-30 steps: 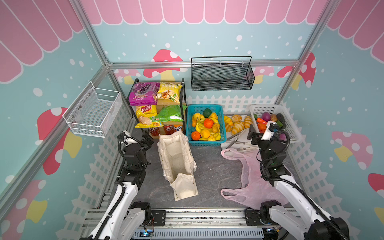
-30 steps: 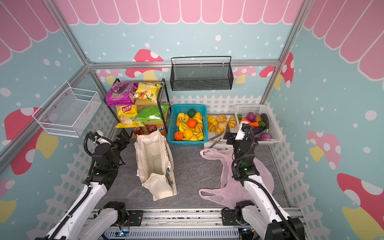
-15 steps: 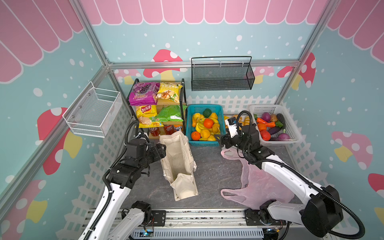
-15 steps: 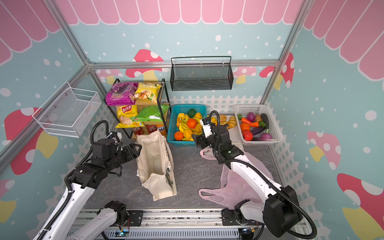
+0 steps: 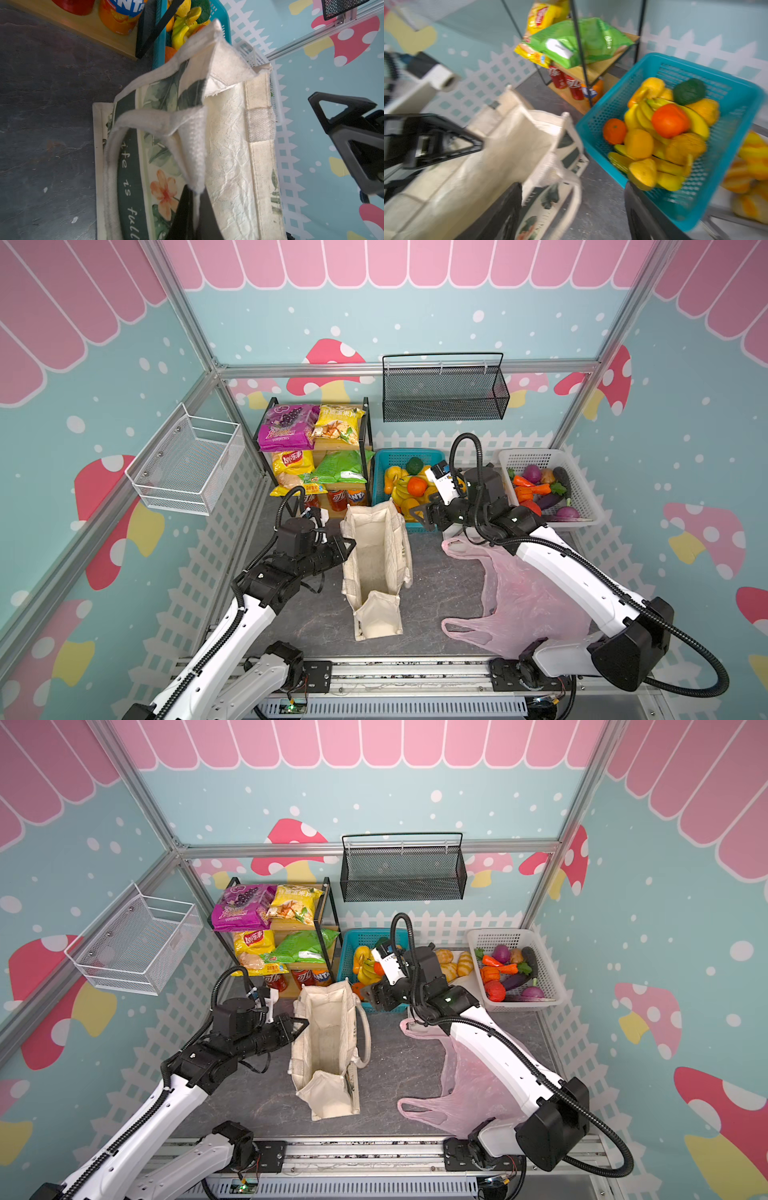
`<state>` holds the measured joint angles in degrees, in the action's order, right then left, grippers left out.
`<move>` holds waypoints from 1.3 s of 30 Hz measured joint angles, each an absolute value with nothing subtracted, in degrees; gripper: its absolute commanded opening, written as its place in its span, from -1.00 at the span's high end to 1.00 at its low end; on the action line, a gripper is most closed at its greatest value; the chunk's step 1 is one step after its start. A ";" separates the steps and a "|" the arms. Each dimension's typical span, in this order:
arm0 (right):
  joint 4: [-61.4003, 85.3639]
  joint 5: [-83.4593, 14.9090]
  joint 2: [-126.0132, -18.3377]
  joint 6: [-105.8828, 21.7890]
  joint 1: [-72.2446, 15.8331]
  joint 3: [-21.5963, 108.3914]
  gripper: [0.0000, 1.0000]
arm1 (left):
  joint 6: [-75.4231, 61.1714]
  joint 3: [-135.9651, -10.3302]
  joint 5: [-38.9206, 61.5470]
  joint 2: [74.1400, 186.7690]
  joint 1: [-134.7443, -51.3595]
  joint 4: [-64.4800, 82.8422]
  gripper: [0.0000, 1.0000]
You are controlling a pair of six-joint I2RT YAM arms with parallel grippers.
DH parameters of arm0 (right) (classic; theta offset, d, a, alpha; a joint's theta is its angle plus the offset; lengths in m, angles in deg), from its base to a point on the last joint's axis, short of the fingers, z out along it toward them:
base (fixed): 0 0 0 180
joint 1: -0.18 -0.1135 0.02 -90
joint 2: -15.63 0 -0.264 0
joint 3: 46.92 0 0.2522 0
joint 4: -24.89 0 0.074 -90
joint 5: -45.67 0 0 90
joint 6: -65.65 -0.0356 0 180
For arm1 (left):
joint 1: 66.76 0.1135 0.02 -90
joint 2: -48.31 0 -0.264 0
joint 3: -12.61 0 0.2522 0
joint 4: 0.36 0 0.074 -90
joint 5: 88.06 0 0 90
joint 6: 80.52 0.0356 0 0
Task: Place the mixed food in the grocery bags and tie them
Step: 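Reach both grippers to the cream tote bag's top edges, then grasp the tote rims and pull them apart to open the bag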
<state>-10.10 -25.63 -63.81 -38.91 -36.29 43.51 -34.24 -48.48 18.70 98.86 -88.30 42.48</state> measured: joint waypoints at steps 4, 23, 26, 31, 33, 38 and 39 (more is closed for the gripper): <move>-10.32 -25.34 -68.34 -41.95 -41.80 43.86 -0.62 | -36.15 -46.77 19.20 98.86 -89.40 38.79 1.00; -27.17 -44.21 -73.47 -39.88 -42.52 47.60 0.97 | -37.22 -42.86 28.55 99.62 -93.20 27.82 0.62; -31.06 -45.69 -71.81 -37.58 -39.90 49.32 1.00 | -36.54 -43.21 30.76 101.33 -95.23 26.15 0.34; -35.22 -47.16 -68.43 -35.00 -35.61 50.61 1.00 | -36.52 -43.54 31.74 103.27 -96.19 23.75 0.06; -36.07 -47.31 -67.90 -34.37 -35.15 51.05 1.00 | -36.36 -43.56 31.66 103.53 -96.21 22.85 0.10; -35.15 -43.77 -66.72 -34.26 -35.11 50.81 0.45 | -35.49 -44.33 31.07 104.84 -96.21 22.15 0.56; -33.80 -42.04 -66.11 -34.48 -35.09 49.89 0.26 | -35.23 -44.50 30.87 105.15 -96.21 22.22 0.66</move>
<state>-33.80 -42.04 -66.11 -34.48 -35.09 49.89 -35.23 -44.50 30.87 105.15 -96.21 22.22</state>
